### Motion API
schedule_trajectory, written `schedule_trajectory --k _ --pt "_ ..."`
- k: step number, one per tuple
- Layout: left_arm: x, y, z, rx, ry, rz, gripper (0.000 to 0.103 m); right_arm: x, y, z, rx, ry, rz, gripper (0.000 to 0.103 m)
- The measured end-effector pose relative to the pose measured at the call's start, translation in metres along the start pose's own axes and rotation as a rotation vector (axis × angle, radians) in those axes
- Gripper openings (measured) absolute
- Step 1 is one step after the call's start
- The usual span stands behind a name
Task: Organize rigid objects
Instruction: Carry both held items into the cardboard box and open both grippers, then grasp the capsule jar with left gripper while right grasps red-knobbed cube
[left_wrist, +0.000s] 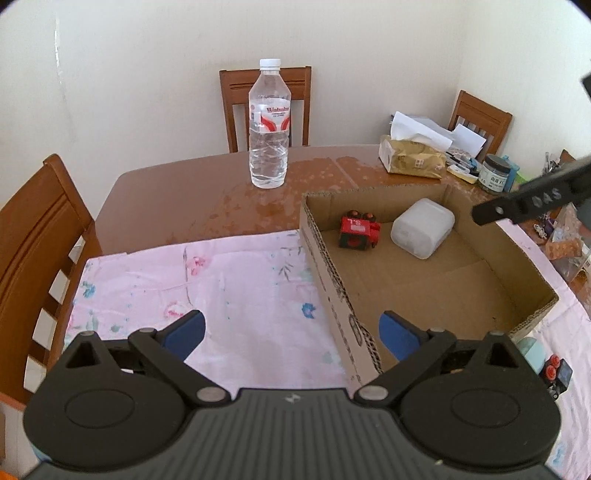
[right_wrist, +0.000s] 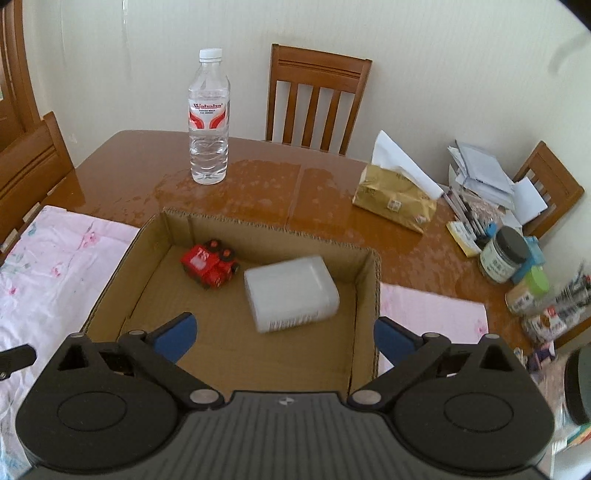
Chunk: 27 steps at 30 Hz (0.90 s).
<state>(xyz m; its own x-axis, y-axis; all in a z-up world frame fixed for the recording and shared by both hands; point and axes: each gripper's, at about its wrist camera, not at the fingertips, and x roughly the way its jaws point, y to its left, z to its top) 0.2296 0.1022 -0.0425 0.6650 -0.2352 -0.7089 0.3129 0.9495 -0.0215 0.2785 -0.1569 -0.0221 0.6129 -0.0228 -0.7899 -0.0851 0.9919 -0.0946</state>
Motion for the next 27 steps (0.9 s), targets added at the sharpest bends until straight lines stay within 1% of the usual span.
schedule_trajectory --k 7,10,14,17,21,27 --pt "-0.013 -0.020 -0.015 -0.021 0.021 0.048 0.100 -0.022 -0.013 -0.034 0.015 -0.026 0.013 0.103" --pt "-0.018 -0.033 -0.024 -0.046 0.050 0.091 0.100 -0.032 -0.020 -0.053 0.020 -0.047 0.022 0.103" --pt "-0.029 -0.052 -0.039 -0.071 0.078 0.115 0.100 -0.042 -0.033 -0.084 0.020 -0.051 0.045 0.103" --pt "-0.034 -0.067 -0.051 -0.076 0.112 0.143 0.100 -0.040 -0.044 -0.107 0.016 -0.020 0.059 0.103" --pt "-0.042 -0.087 -0.064 -0.079 0.130 0.166 0.100 -0.032 -0.057 -0.135 0.009 0.030 0.063 0.103" --pt "-0.060 -0.113 -0.080 -0.087 0.152 0.178 0.100 -0.025 -0.063 -0.171 -0.022 0.088 0.144 0.103"
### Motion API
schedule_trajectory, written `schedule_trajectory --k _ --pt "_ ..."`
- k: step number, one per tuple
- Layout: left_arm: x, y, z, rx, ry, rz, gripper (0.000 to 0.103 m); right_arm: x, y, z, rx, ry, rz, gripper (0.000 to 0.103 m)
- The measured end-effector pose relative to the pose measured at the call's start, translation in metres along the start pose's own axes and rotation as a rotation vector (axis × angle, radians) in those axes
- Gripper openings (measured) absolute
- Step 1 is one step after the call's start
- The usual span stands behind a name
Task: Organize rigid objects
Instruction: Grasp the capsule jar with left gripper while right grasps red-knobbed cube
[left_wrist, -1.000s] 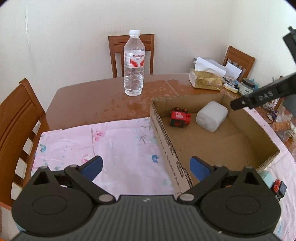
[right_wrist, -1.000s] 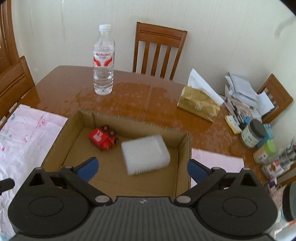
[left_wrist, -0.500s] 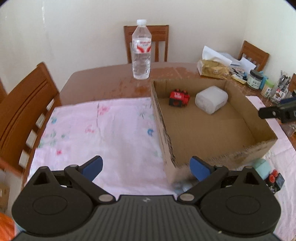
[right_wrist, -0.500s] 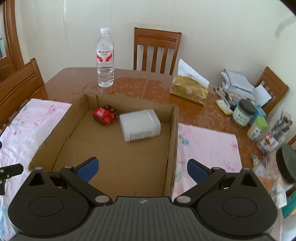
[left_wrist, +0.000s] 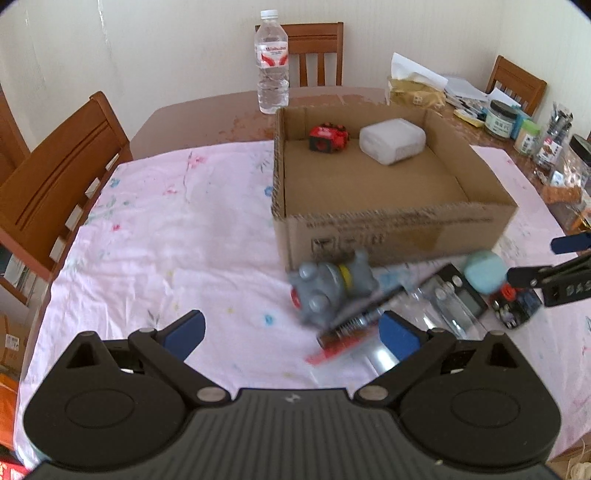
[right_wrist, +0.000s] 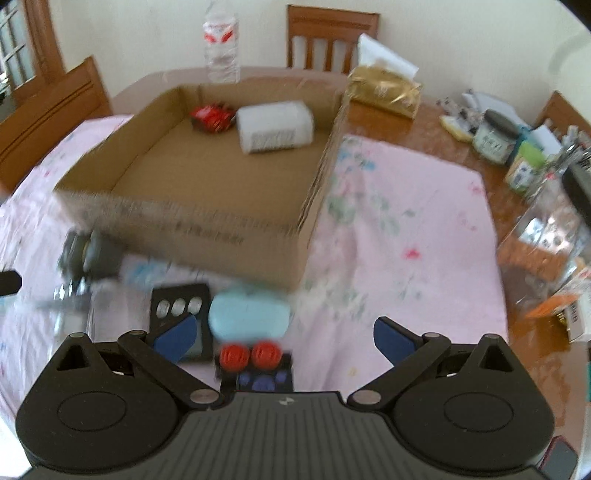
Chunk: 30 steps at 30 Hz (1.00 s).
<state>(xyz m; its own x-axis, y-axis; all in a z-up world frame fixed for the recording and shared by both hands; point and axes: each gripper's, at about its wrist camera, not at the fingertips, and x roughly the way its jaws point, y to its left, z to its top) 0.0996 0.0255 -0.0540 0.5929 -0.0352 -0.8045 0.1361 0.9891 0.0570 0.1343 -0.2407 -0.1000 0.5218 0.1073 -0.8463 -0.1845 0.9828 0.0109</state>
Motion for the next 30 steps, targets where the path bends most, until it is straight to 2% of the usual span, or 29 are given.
schedule_trajectory --k 7,13,21,25,30 --pt "-0.018 -0.012 -0.021 0.000 0.022 -0.034 0.100 0.018 0.010 -0.025 -0.067 0.043 0.028 0.103" --pt "-0.013 -0.029 -0.034 0.042 0.069 -0.073 0.100 0.030 -0.004 -0.040 -0.060 0.084 -0.020 0.103" --pt "-0.007 -0.049 -0.046 0.182 0.124 -0.167 0.100 0.028 -0.019 -0.047 -0.031 0.082 -0.010 0.103" --pt "-0.004 -0.047 -0.053 0.258 0.162 -0.164 0.100 0.028 -0.018 -0.047 -0.027 0.080 -0.015 0.103" --pt "0.013 -0.040 -0.055 0.280 0.182 -0.099 0.100 0.029 -0.017 -0.045 -0.023 0.085 -0.018 0.103"
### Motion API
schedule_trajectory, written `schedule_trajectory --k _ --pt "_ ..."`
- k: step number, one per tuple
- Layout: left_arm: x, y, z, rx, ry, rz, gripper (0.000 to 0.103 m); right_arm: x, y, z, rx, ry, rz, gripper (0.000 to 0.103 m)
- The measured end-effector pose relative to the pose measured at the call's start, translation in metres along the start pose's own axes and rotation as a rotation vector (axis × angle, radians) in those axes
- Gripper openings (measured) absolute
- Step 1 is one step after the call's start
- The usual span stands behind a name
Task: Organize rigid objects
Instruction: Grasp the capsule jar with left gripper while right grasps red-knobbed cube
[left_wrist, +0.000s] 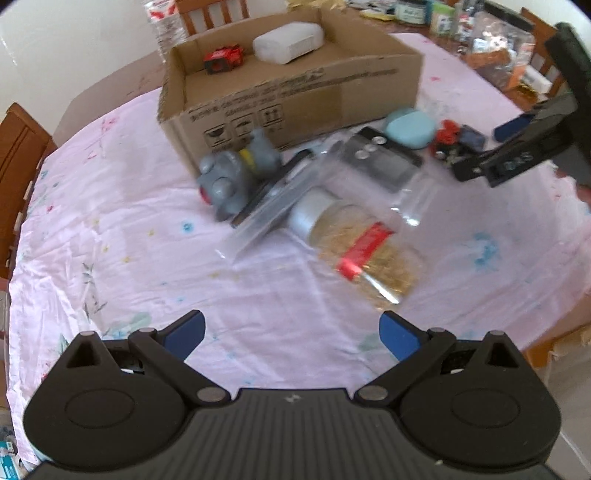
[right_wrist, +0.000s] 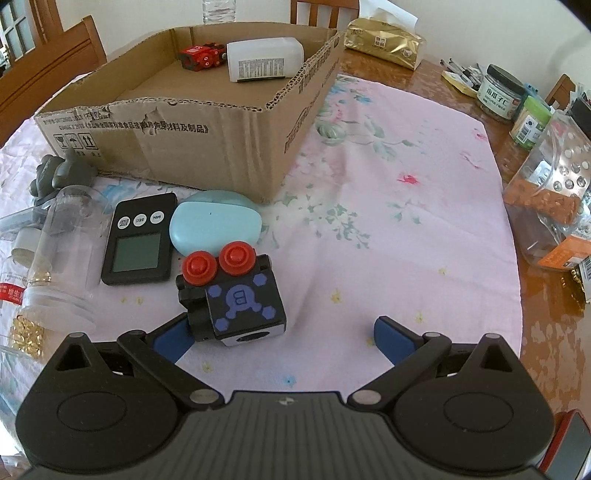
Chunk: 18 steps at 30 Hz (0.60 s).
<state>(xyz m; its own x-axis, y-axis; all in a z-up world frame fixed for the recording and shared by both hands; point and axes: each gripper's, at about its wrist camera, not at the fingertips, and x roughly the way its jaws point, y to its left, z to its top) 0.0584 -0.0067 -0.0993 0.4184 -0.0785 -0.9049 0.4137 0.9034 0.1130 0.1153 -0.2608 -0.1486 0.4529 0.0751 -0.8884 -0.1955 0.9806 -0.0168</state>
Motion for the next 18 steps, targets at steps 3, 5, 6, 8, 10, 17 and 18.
schedule_trajectory --k 3,5,6,8,10,17,18 --pt "0.005 0.001 0.006 -0.003 -0.012 -0.037 0.100 0.000 0.000 0.001 0.006 0.005 -0.003 0.103" --pt "0.008 -0.002 0.009 0.017 -0.019 -0.068 0.100 0.001 0.001 0.002 0.013 0.008 -0.007 0.103" --pt "0.010 -0.005 0.011 0.030 -0.022 -0.083 0.100 0.001 0.001 0.003 0.017 0.009 -0.009 0.103" --pt "0.012 -0.010 0.014 0.047 -0.031 -0.111 0.100 0.002 0.001 0.004 0.024 0.012 -0.013 0.103" --pt "0.014 -0.013 0.016 0.055 -0.044 -0.144 0.100 0.002 0.002 0.005 0.028 0.014 -0.016 0.103" --pt "0.019 -0.026 0.018 0.093 -0.065 -0.199 0.100 0.002 0.002 0.004 0.028 0.008 -0.016 0.103" --pt "0.019 -0.027 0.019 0.090 -0.073 -0.198 0.100 0.002 0.002 0.004 0.029 0.007 -0.018 0.103"
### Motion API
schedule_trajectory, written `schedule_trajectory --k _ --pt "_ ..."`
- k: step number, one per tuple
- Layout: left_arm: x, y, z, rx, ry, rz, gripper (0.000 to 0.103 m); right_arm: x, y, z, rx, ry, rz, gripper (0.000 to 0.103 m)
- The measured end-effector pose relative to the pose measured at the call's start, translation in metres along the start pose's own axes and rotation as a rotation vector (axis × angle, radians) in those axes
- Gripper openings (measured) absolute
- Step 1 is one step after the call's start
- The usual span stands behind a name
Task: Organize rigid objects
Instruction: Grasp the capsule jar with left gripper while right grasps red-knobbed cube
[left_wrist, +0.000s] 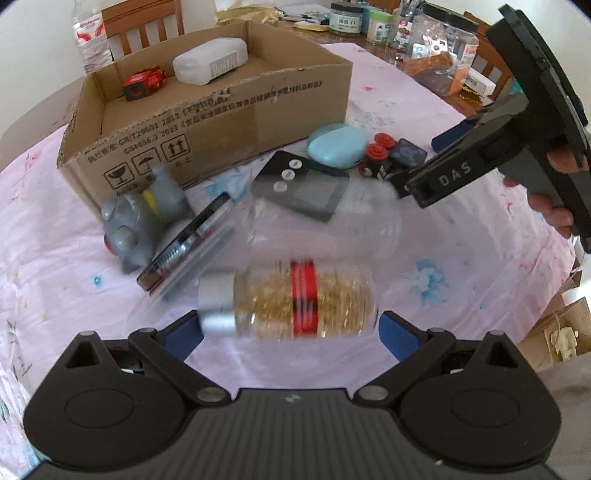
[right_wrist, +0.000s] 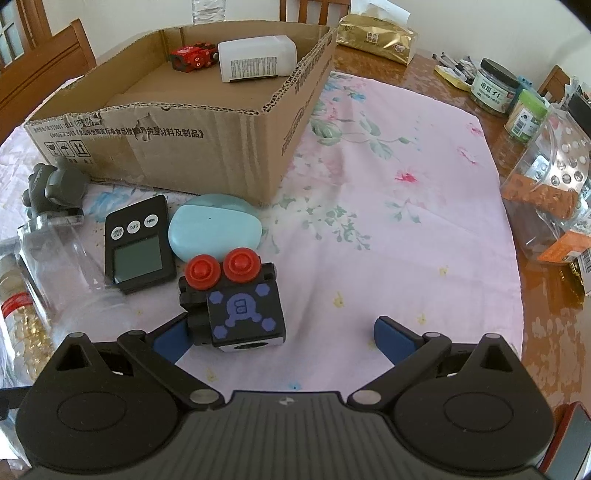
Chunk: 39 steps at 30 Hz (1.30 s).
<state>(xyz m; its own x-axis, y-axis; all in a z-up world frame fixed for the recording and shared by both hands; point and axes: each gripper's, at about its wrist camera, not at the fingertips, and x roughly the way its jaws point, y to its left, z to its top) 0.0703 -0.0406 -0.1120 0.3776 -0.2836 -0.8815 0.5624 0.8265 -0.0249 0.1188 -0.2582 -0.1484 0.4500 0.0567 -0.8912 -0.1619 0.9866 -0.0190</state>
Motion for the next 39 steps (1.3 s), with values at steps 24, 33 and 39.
schedule_trajectory --k 24,33,39 --pt "-0.011 0.014 -0.035 -0.237 -0.019 0.133 0.094 -0.007 0.012 -0.010 -0.086 -0.046 0.048 0.103" --pt "0.001 0.008 -0.041 -0.287 -0.049 0.195 0.102 -0.017 0.018 -0.014 -0.146 -0.108 0.080 0.080" --pt "0.003 0.005 -0.041 -0.318 -0.055 0.215 0.103 -0.020 0.018 -0.014 -0.166 -0.134 0.077 0.066"
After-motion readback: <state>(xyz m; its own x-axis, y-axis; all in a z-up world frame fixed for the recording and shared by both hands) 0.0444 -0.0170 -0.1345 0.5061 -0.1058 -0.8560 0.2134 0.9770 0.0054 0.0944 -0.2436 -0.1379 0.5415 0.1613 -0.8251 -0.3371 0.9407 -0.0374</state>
